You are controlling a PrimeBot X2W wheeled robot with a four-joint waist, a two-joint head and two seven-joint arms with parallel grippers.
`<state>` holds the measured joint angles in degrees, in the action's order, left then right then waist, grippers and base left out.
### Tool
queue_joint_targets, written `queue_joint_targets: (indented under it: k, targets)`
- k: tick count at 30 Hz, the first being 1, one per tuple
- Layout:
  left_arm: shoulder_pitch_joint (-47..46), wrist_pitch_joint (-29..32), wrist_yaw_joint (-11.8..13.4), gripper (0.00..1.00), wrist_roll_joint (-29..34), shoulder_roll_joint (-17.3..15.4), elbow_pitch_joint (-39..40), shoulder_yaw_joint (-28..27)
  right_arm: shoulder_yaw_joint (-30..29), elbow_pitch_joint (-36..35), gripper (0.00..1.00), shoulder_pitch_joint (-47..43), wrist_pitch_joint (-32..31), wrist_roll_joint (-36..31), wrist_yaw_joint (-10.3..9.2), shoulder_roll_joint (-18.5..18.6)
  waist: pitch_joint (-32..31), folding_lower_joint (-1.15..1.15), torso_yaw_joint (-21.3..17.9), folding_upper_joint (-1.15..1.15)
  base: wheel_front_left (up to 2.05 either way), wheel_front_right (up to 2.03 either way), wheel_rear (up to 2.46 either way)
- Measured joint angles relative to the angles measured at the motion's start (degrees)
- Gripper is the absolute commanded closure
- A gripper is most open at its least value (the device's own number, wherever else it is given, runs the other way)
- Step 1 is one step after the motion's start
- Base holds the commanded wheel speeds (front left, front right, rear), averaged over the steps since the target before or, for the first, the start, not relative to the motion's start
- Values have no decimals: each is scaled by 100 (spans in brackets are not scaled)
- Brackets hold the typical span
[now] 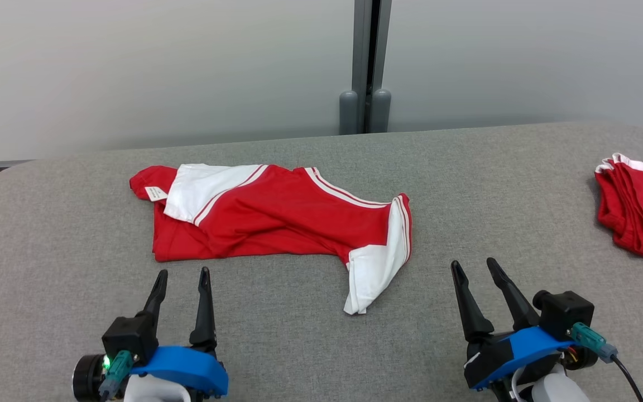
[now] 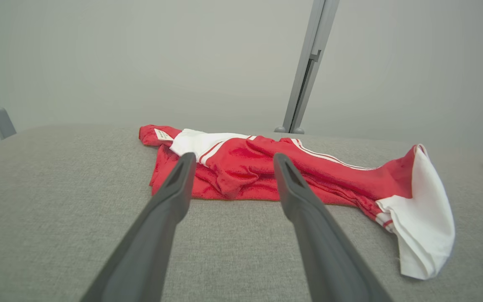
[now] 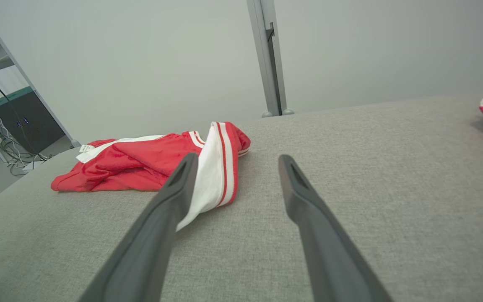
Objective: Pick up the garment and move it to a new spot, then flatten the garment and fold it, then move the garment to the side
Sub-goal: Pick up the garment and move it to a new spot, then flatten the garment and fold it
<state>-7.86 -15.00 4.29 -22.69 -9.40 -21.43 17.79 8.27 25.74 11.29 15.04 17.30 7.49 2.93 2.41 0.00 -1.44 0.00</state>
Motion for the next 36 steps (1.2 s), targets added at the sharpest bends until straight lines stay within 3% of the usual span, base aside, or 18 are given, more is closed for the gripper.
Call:
queue_joint_targets:
  k: [16,24,29,36]
  targets:
    - [546,0,-538,0,812,481,115,-902,181,134,0,-65,0,-2,0,1,19,0,107,0,0,0,0]
    - [542,0,-714,0,970,606,62,-1037,1098,143,0,506,0,-7,0,-1,146,0,207,0,0,0,0]
    - [482,0,-773,0,984,631,1,-1036,1538,883,0,1076,-86,-4,0,-7,246,0,357,0,0,0,0]
    - [390,0,-795,0,853,644,-37,-915,1335,2202,0,1565,-293,-219,0,-3,396,1,652,0,0,0,0]
